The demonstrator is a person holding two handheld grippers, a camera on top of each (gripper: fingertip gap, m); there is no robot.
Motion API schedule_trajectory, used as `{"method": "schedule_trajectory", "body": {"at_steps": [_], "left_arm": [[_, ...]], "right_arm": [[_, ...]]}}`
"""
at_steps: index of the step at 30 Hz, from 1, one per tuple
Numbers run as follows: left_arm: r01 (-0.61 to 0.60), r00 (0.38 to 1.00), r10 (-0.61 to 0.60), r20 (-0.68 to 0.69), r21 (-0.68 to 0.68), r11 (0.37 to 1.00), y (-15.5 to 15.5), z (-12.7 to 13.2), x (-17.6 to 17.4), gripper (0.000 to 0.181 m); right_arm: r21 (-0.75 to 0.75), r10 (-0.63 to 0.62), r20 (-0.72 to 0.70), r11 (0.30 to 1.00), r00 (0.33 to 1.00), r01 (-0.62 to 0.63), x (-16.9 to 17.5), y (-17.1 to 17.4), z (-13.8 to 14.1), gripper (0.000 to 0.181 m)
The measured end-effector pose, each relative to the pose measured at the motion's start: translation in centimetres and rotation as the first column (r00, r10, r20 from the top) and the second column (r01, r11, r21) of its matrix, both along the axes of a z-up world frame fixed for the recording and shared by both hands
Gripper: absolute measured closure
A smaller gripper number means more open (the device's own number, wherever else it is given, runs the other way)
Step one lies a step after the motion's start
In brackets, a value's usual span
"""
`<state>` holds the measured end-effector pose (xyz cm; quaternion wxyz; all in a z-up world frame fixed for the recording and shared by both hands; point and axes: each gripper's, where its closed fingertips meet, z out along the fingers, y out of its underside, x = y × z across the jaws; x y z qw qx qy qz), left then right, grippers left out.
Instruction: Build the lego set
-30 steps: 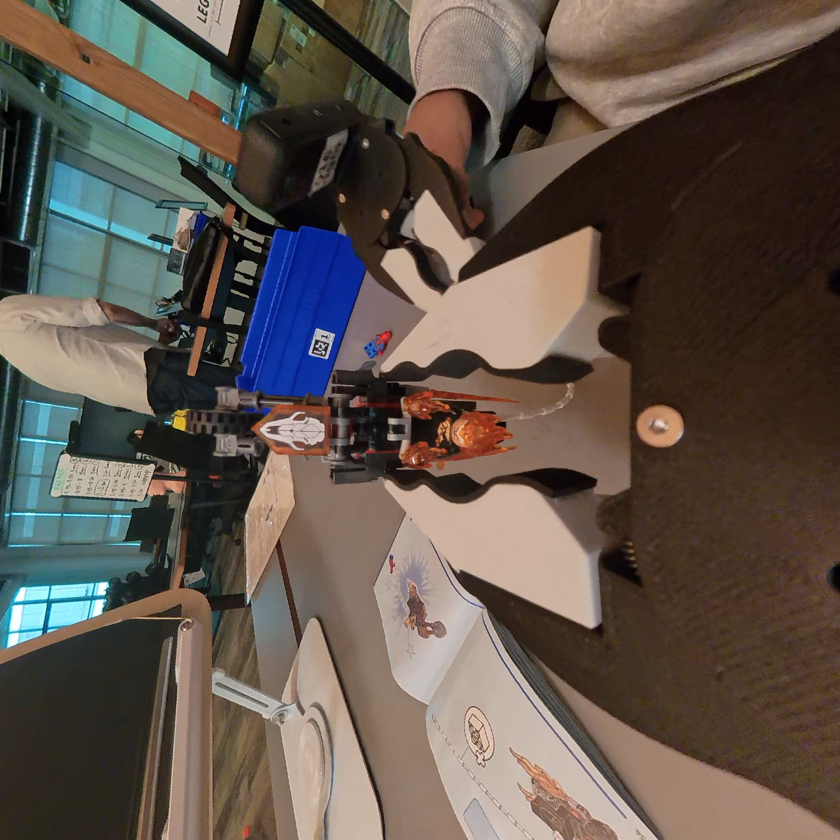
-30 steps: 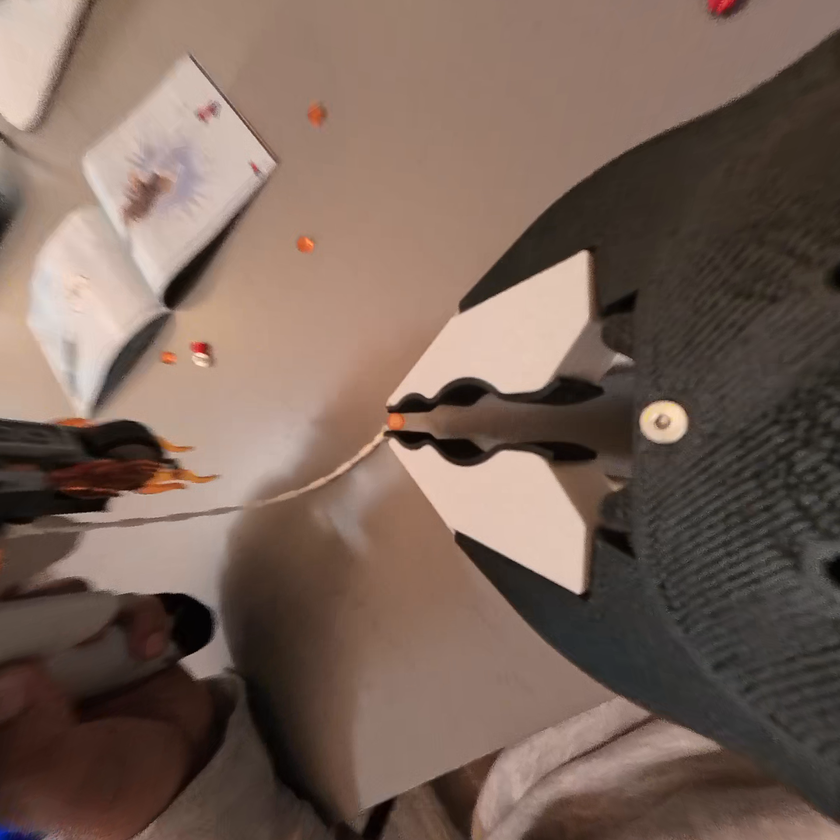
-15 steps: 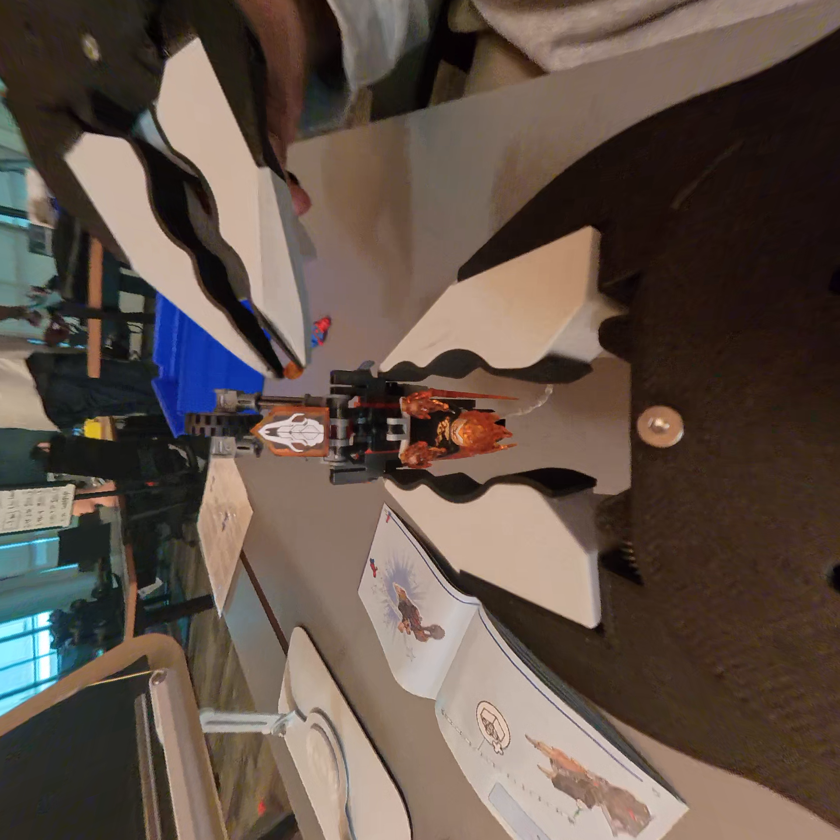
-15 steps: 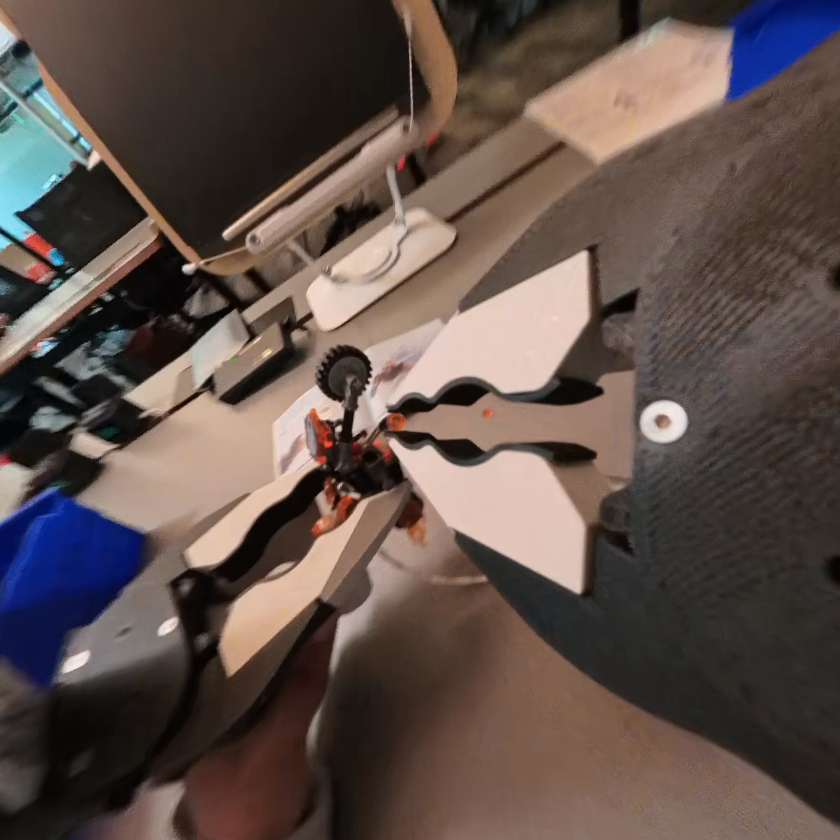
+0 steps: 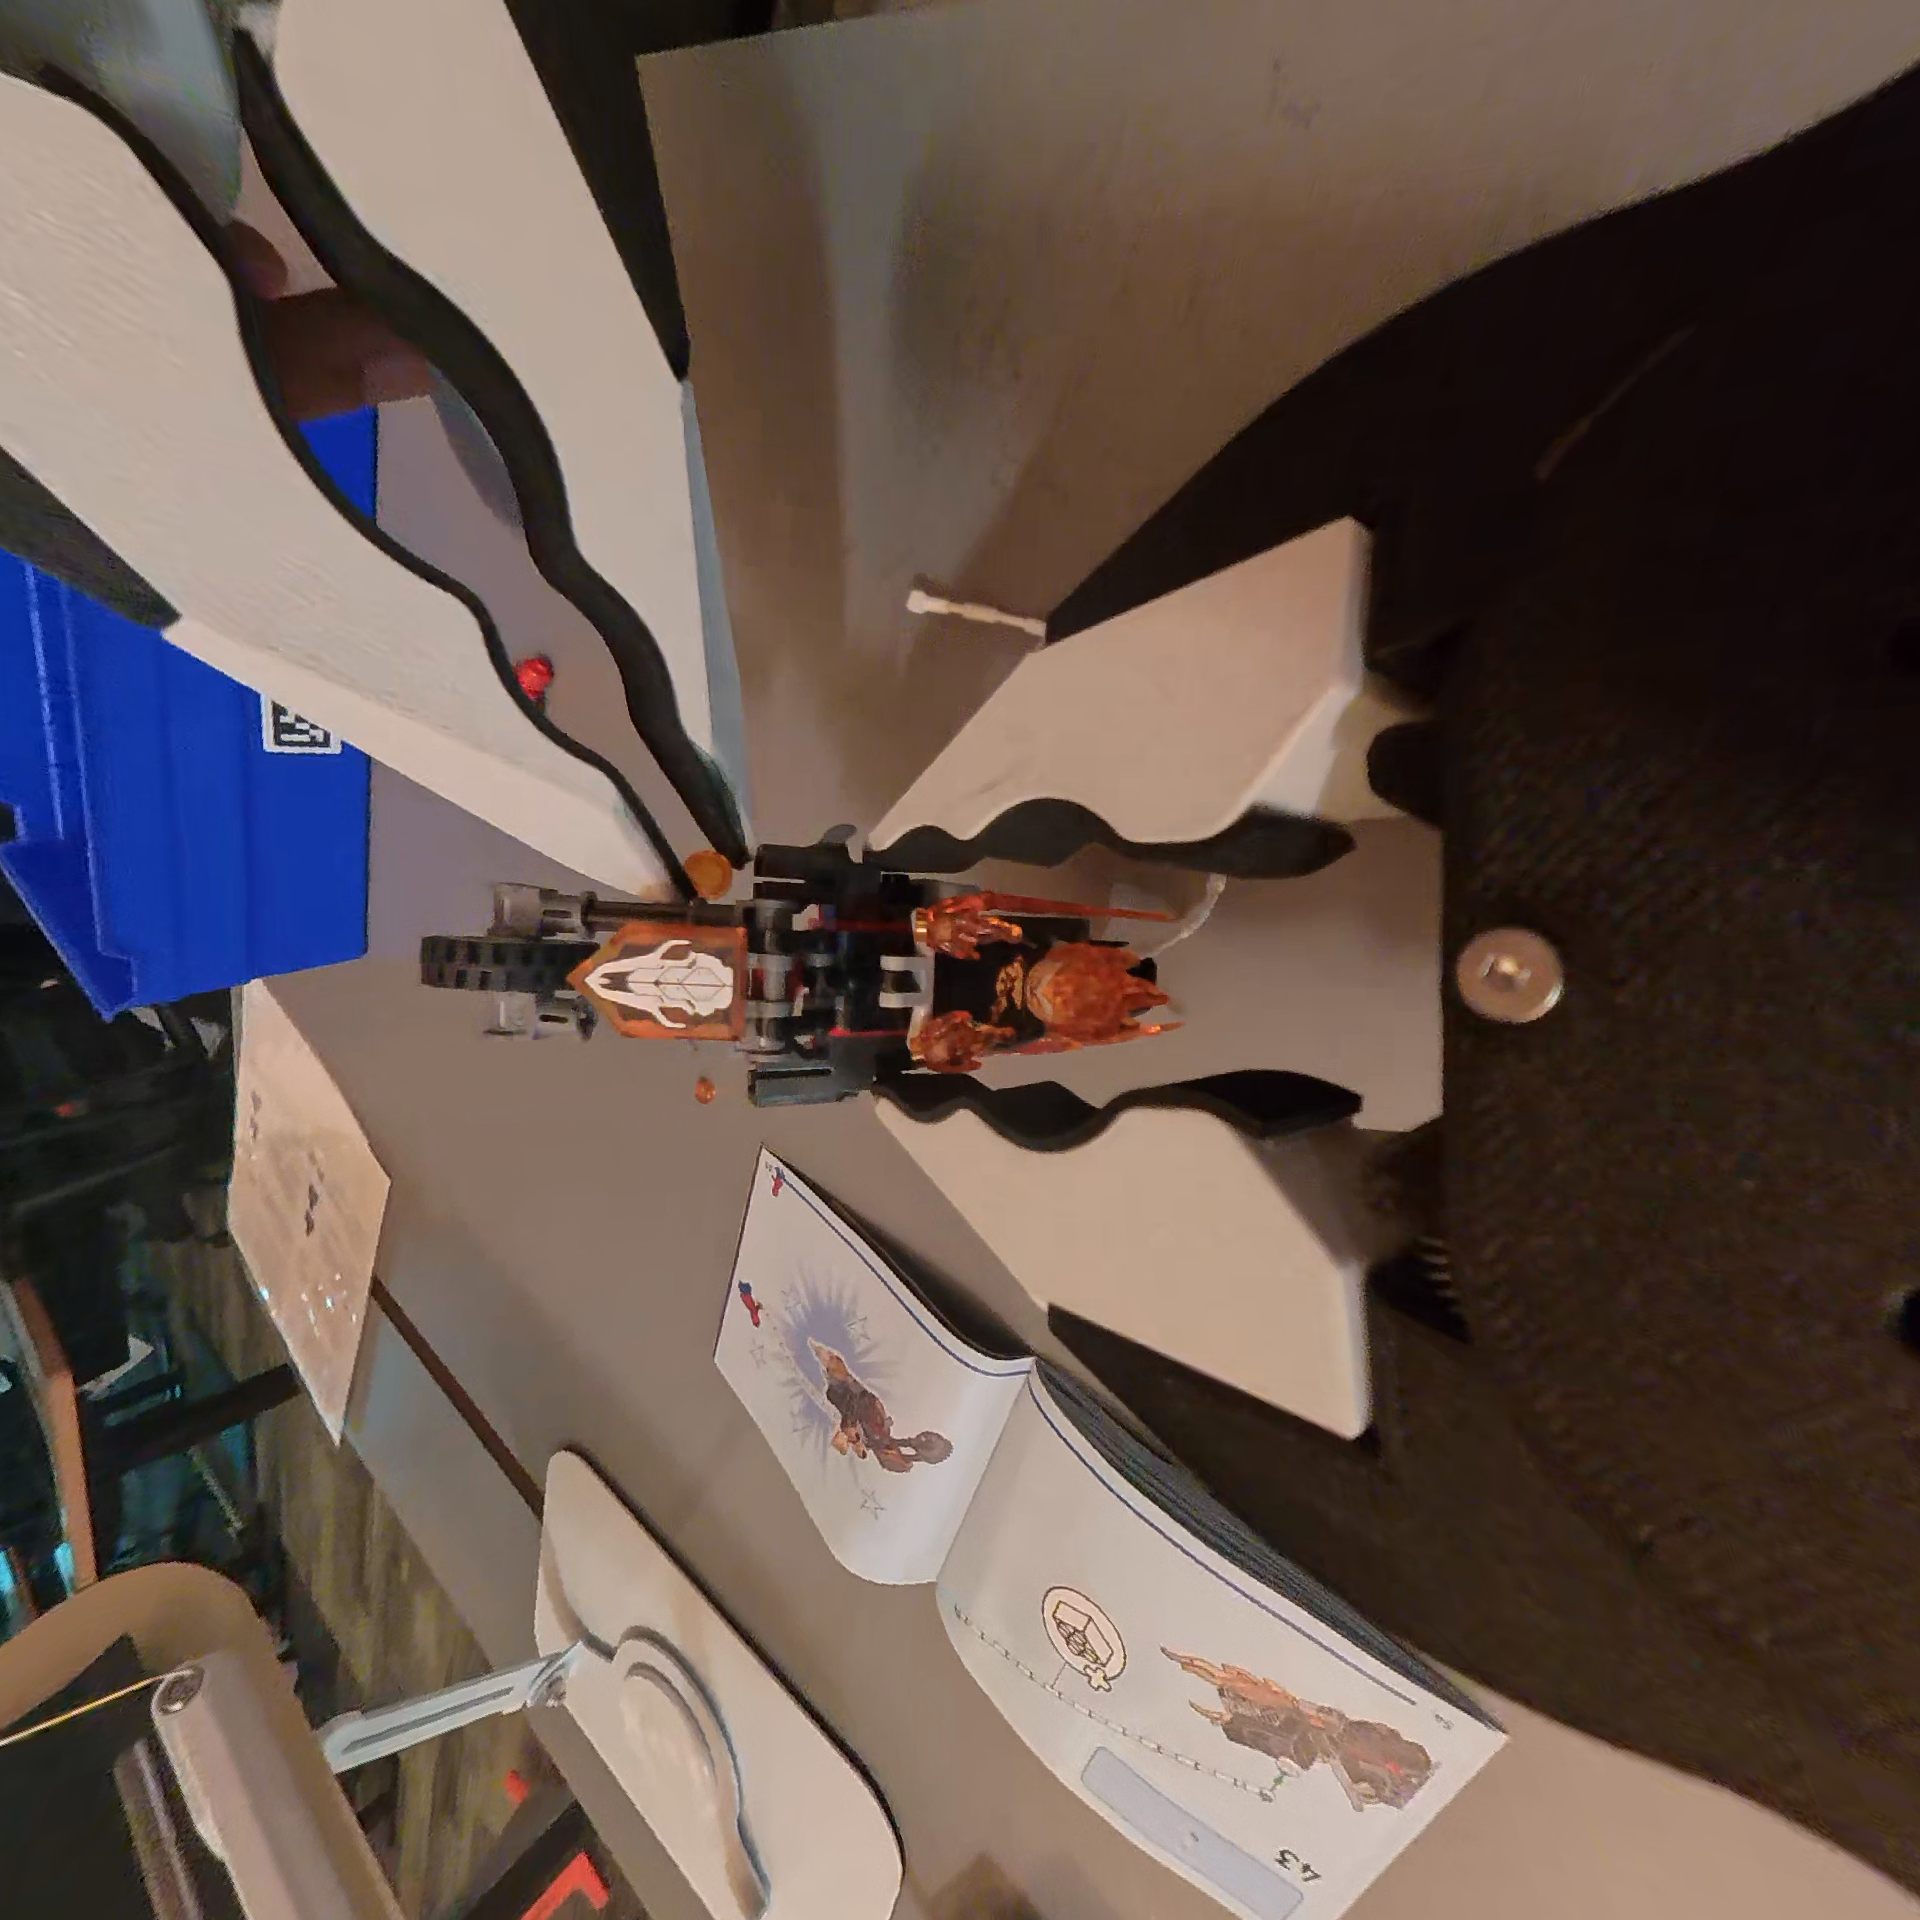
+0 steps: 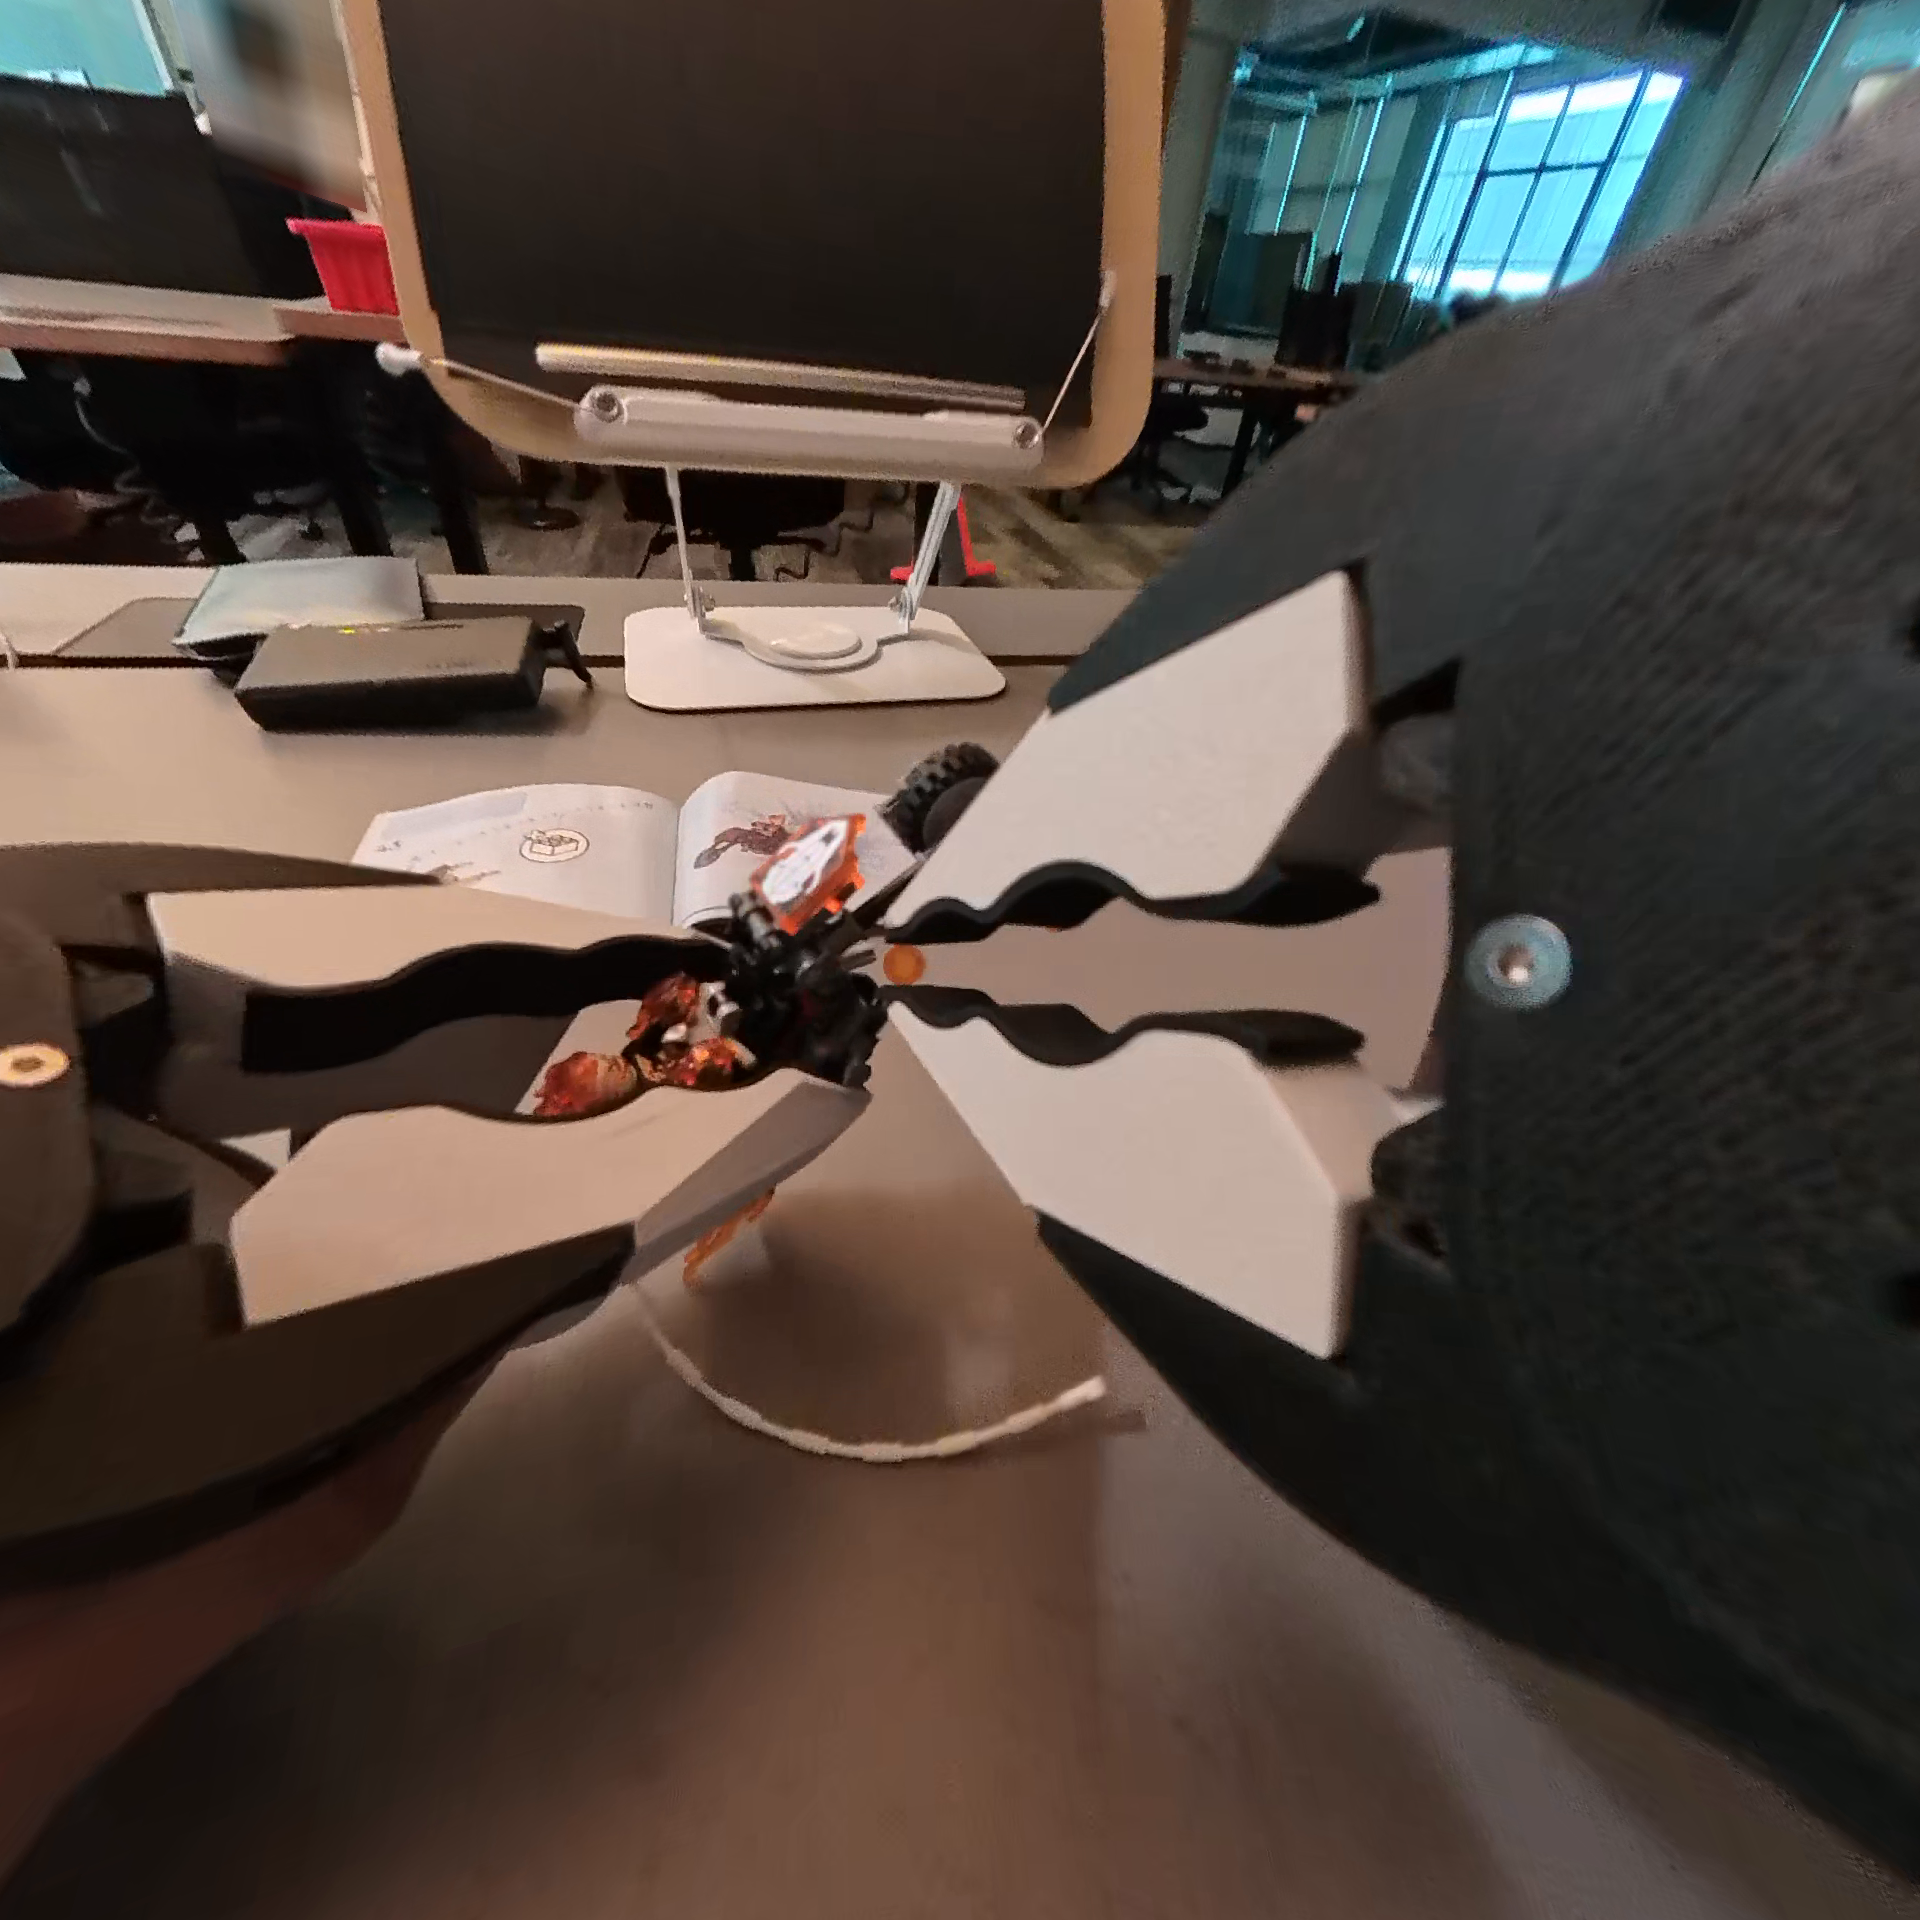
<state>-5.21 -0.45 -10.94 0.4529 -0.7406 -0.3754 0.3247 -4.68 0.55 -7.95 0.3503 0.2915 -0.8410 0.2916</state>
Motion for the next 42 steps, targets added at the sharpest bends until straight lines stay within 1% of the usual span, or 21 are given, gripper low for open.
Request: {"method": "schedule_trajectory", "body": {"at_steps": [6,9,13,16,20,22,24,26,27,28,30,32,34,36,37,38,42], "left_arm": [[0.007,1.000,-0.008,0.013,0.046,0.999,0.0,0.1,0.0,0.143],[0.014,1.000,-0.016,0.015,0.079,0.997,0.1,0.2,0.0,0.144],[0.036,0.999,-0.040,0.020,0.151,0.988,0.2,0.6,0.1,0.144],[0.049,0.999,-0.052,0.013,0.195,0.980,0.2,1.0,0.2,0.144],[0.061,0.998,-0.064,0.001,0.249,0.966,0.3,1.6,0.3,0.143],[0.067,0.998,-0.068,-0.009,0.288,0.955,0.2,2.1,0.3,0.144],[0.072,0.997,-0.068,-0.023,0.337,0.939,0.0,2.7,0.4,0.144],[0.079,0.997,-0.068,-0.042,0.396,0.915,-0.2,3.4,0.5,0.144],[0.088,0.996,-0.073,-0.052,0.428,0.899,-0.3,3.8,0.6,0.144],[0.102,0.995,-0.083,-0.062,0.459,0.883,-0.3,4.2,0.7,0.144],[0.150,0.989,-0.121,-0.091,0.515,0.844,0.1,5.1,1.1,0.144],[0.216,0.976,-0.171,-0.132,0.554,0.804,0.6,6.1,1.8,0.144],[0.267,0.964,-0.208,-0.167,0.572,0.776,1.1,6.8,2.3,0.144],[0.292,0.957,-0.226,-0.184,0.583,0.758,1.3,7.2,2.6,0.144],[0.295,0.956,-0.230,-0.185,0.588,0.753,1.4,7.2,2.6,0.144],[0.295,0.955,-0.230,-0.184,0.593,0.749,1.4,7.2,2.6,0.144],[0.295,0.955,-0.232,-0.182,0.602,0.742,1.6,7.3,2.6,0.144]], "right_arm": [[0.066,0.027,-0.056,0.998,0.998,-0.023,0.1,-0.1,0.1,0.176],[0.073,0.042,-0.050,0.997,0.998,-0.038,0.2,-0.2,0.3,0.176],[0.044,0.072,-0.014,0.996,0.997,-0.072,0.6,-0.4,0.8,0.176],[-0.006,0.078,0.060,0.997,0.995,-0.077,0.7,-0.5,1.3,0.176],[-0.106,0.071,0.175,0.993,0.982,-0.053,0.9,-0.6,2.0,0.176],[-0.198,0.057,0.250,0.980,0.966,-0.007,1.0,-0.7,2.7,0.176],[-0.322,0.063,0.353,0.945,0.934,0.058,1.2,-0.6,3.5,0.176],[-0.453,0.101,0.477,0.880,0.873,0.145,1.2,-0.4,4.6,0.176],[-0.507,0.142,0.548,0.841,0.824,0.192,1.4,-0.3,5.1,0.176],[-0.546,0.204,0.620,0.805,0.758,0.231,1.7,-0.3,5.5,0.177],[-0.586,0.348,0.733,0.760,0.584,0.283,2.6,-0.2,6.3,0.176],[-0.599,0.467,0.787,0.735,0.403,0.319,3.0,-0.1,7.1,0.177],[-0.619,0.577,0.784,0.704,0.229,0.348,3.1,0.2,8.4,0.177],[-0.634,0.655,0.750,0.671,0.094,0.385,2.9,0.5,9.3,0.177],[-0.634,0.675,0.736,0.663,0.048,0.397,2.9,0.5,9.4,0.177],[-0.632,0.685,0.728,0.661,0.018,0.404,2.9,0.4,9.3,0.177],[-0.624,0.698,0.715,0.660,-0.036,0.419,3.5,-0.4,8.6,0.177]]}}
